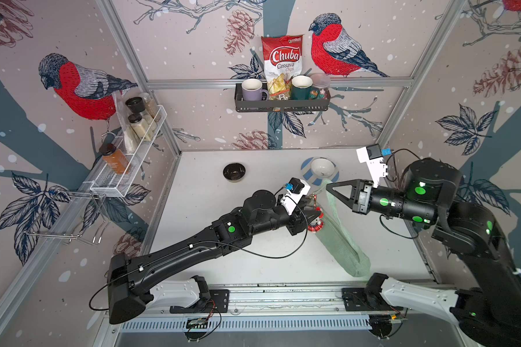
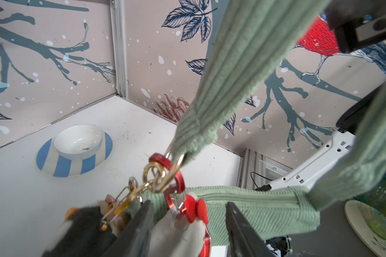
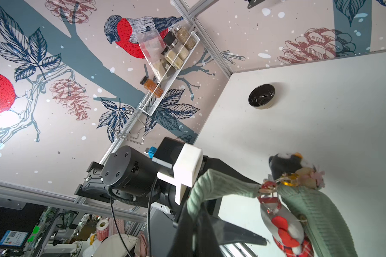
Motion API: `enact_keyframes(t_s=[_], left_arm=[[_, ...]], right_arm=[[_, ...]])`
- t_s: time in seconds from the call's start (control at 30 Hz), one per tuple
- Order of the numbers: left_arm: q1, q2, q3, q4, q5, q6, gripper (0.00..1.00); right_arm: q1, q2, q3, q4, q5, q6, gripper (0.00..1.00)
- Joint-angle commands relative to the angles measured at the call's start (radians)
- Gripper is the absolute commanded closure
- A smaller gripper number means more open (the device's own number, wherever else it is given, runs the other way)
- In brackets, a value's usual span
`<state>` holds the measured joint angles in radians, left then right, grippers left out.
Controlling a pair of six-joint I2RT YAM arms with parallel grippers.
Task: Remove the decoration from the bag
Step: Pick up the bag from the center of the board.
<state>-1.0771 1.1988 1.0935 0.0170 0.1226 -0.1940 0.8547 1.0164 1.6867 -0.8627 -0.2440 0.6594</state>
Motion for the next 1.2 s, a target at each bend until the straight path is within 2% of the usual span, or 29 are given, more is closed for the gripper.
enact_keyframes(t_s=[0.0,0.17,0.27,0.37,0.53,0.73,0.8,0.87,0.93,1.0,1.1,1.17], left_arm=[[0.002,-0.001,0.002,0.041,-0.050,-0.002,0.43],[0.002,0.006,0.017,0.046,-0.100,0.005,0.44],[0.009,0.002,0.012,0.064,-0.171,-0.005,0.52],[0.030,0.006,0.010,0.089,-0.168,-0.017,0.56],[0.050,-0.003,-0.003,0.131,-0.162,-0.017,0.79],[0.065,-0.028,0.002,0.122,-0.072,0.016,0.89],[0.072,-0.034,0.006,0.113,-0.029,0.020,0.92],[0.080,-0.040,0.011,0.108,0.022,0.022,0.93],[0.094,-0.044,0.016,0.100,0.086,0.020,0.95],[0.113,-0.044,0.034,0.076,0.165,0.026,0.97],[0.166,-0.037,0.060,0.049,0.290,0.025,0.98],[0.208,-0.032,0.090,0.018,0.359,0.017,0.99]], right_arm=[[0.000,-0.009,-0.014,0.108,-0.041,0.034,1.00],[0.000,-0.015,-0.042,0.153,-0.049,0.057,1.00],[0.000,-0.022,-0.063,0.179,-0.051,0.070,1.00],[0.004,-0.026,-0.082,0.207,-0.054,0.077,1.00],[0.012,-0.028,-0.094,0.216,-0.051,0.072,1.00],[0.012,-0.047,-0.098,0.167,0.023,0.033,0.96],[0.011,-0.055,-0.106,0.154,0.046,0.019,0.89],[0.011,-0.062,-0.119,0.152,0.050,-0.009,0.76],[0.011,-0.072,-0.120,0.136,0.052,-0.088,0.68],[0.010,-0.107,-0.139,0.118,0.068,-0.215,0.66],[0.010,-0.210,-0.248,0.184,0.150,-0.367,0.65],[0.009,-0.257,-0.298,0.223,0.191,-0.448,0.60]])
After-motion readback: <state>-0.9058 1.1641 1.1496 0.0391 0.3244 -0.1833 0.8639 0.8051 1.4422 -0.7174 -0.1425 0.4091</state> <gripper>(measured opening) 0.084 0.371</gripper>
